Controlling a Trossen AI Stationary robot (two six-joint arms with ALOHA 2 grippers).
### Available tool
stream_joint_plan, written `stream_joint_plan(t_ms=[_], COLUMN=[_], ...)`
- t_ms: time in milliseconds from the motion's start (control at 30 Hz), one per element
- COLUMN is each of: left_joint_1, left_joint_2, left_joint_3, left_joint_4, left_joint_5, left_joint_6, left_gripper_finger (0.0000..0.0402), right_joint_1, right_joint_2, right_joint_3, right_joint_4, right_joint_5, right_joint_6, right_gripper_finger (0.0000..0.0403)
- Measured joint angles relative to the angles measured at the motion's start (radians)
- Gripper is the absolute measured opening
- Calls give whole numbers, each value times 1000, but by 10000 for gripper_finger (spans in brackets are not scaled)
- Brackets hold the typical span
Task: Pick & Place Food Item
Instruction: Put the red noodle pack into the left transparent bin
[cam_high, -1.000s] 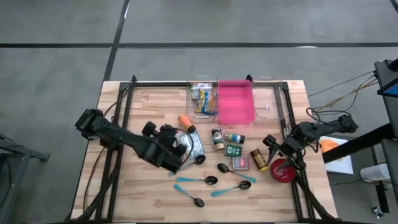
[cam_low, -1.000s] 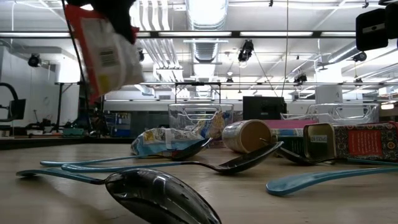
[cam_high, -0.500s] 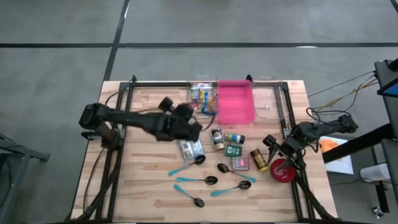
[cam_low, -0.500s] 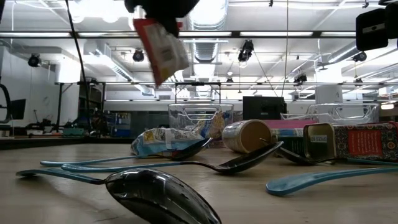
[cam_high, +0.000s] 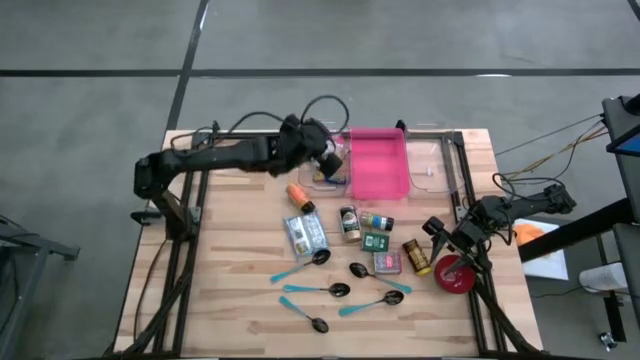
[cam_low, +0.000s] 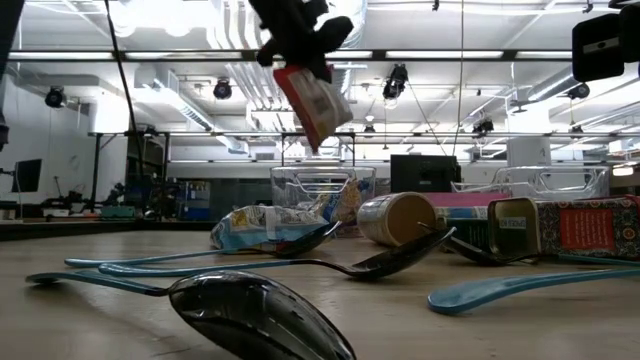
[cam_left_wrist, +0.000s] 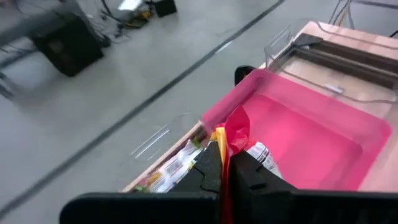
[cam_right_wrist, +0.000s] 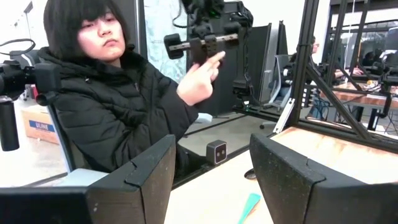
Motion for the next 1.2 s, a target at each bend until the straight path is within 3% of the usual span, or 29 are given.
stream_joint_plan(t_ms=[267, 467, 800, 1200], left_joint_1=[137, 179, 182, 184], left_joint_2=[1, 2, 2, 2], left_joint_3=[-153, -294, -402, -414], left_joint_4=[195, 370, 462, 485], left_joint_5=[276, 430, 498, 526], left_joint_6=[7, 6, 3, 10], left_gripper_finger=[2, 2, 2, 7], right_joint_1=[0, 0, 0, 0], right_joint_2=[0, 0, 0, 0], right_joint_3=[0, 0, 0, 0], right_joint_4=[0, 0, 0, 0], right_joint_5=[0, 0, 0, 0], right_joint_6=[2, 1, 0, 1], right_gripper_finger=[206, 206, 206, 206])
